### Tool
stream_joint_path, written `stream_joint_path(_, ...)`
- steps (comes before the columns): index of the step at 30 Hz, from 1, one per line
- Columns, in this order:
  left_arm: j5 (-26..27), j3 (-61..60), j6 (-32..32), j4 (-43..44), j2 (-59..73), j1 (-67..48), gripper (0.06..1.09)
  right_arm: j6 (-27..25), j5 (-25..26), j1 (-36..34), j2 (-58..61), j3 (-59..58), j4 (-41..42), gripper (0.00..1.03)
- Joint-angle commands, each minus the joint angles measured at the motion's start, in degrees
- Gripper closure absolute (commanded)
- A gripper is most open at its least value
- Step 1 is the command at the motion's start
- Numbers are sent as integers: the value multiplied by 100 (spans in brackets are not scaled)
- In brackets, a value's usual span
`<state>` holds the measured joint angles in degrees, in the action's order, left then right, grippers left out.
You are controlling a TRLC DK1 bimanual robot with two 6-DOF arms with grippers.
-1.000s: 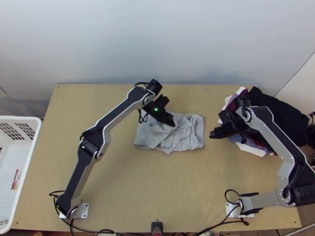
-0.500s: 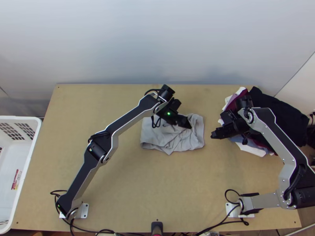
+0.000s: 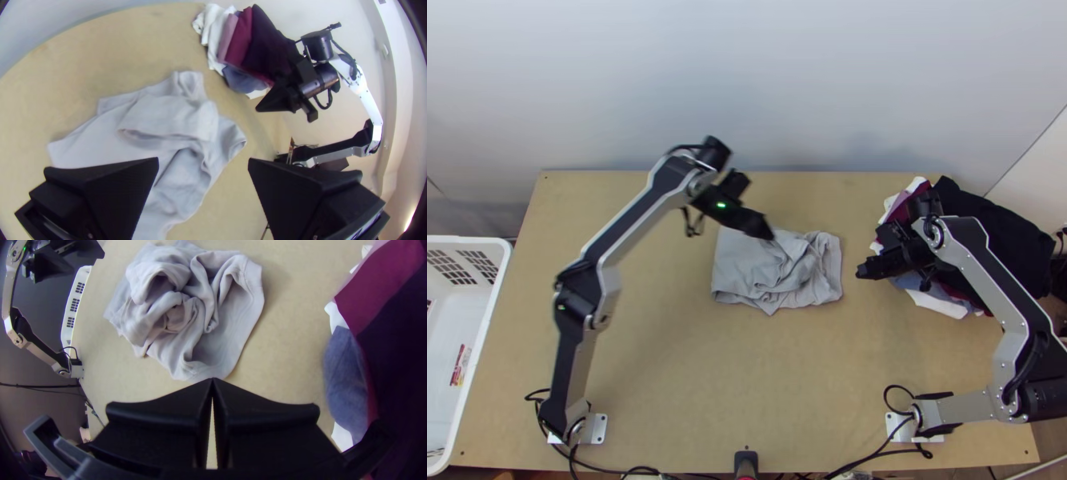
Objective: Fold the t-shirt
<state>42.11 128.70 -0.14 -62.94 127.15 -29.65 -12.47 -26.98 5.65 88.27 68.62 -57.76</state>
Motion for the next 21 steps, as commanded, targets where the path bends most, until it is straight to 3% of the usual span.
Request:
stream_joint_path(1,-493,-1111,1271,-588,-586,574,25,-1,0,305,208,275,1,100)
stream_joint_path(3,-809,-1787,1412,-87,-797,548,39,8,0,516,358,494,1,100)
stream_joint_path(5,-897,-2455,1385,607,-1079,478,63,43,-9,736,516,811,1,100)
stream_joint_path(7,-897,-2728,1113,959,-1105,425,84,87,-9,964,700,1189,1,100)
stream_joint_path(9,-888,-2877,796,1170,-1096,363,97,96,-9,1175,885,1567,1,100)
stream_joint_path(14,-1126,-3739,454,2198,-1395,82,100,122,-35,1703,1456,2375,-60,100)
stream_joint_path(21,-1416,-4292,252,2752,-1254,-23,100,342,-105,2327,2098,2991,-51,100)
